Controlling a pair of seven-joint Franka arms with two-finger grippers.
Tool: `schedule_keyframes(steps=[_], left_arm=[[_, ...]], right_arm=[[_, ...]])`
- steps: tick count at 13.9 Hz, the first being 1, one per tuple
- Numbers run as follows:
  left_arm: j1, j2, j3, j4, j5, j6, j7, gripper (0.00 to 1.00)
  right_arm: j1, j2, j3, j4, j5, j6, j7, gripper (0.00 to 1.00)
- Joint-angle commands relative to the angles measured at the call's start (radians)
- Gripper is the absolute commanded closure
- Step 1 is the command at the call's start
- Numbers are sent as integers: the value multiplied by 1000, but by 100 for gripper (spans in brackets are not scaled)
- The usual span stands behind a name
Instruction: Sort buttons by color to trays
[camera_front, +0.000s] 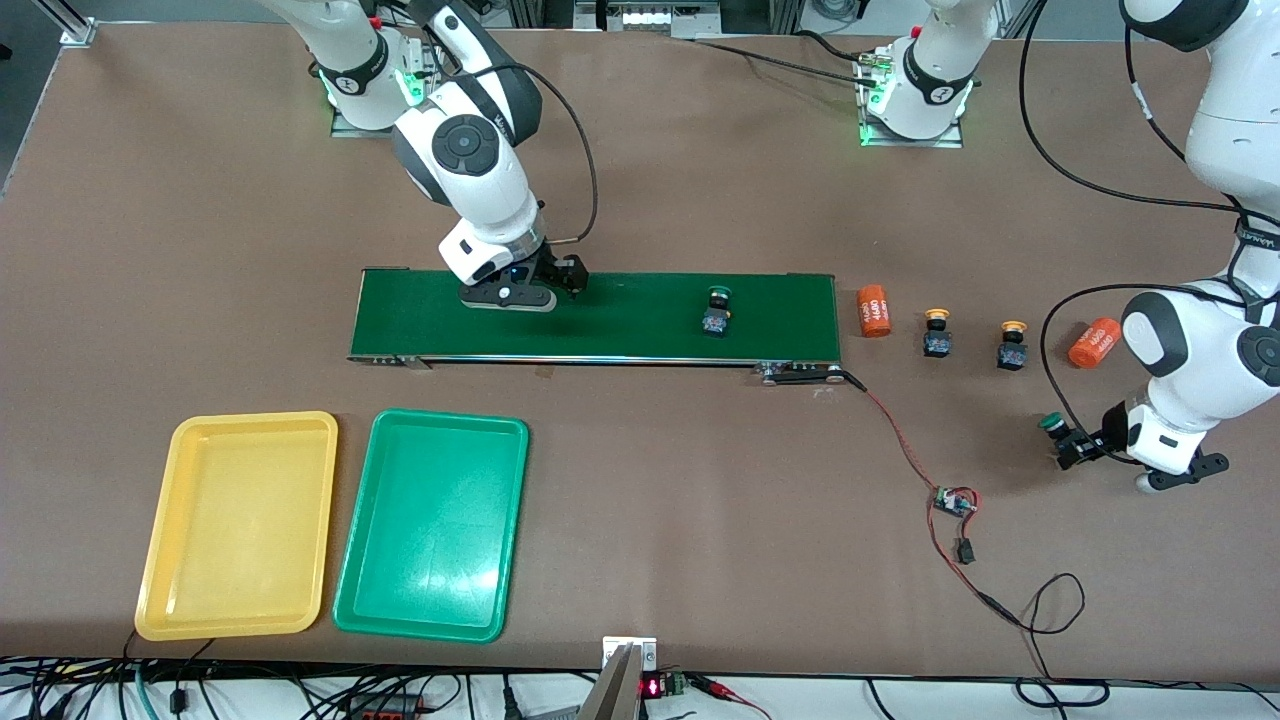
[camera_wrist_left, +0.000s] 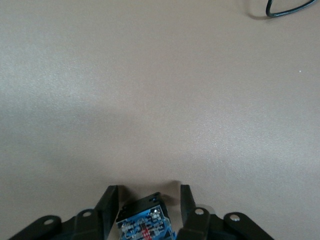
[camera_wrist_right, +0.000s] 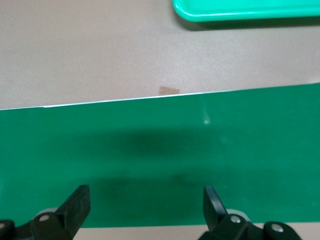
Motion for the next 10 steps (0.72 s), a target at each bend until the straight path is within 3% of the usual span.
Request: schedule_keyframes(steps=[1, 4, 10], left_arm=[[12, -27, -13, -26, 23, 4, -13, 41], [16, -33, -14, -28, 20, -2, -16, 39], [33, -46, -30, -33, 19, -74, -61, 39]], right_arm=[[8, 13, 2, 25, -43, -33, 17, 0], [7, 16, 0, 27, -83, -71, 19, 0], [15, 39, -7, 59, -83, -78, 51, 0]])
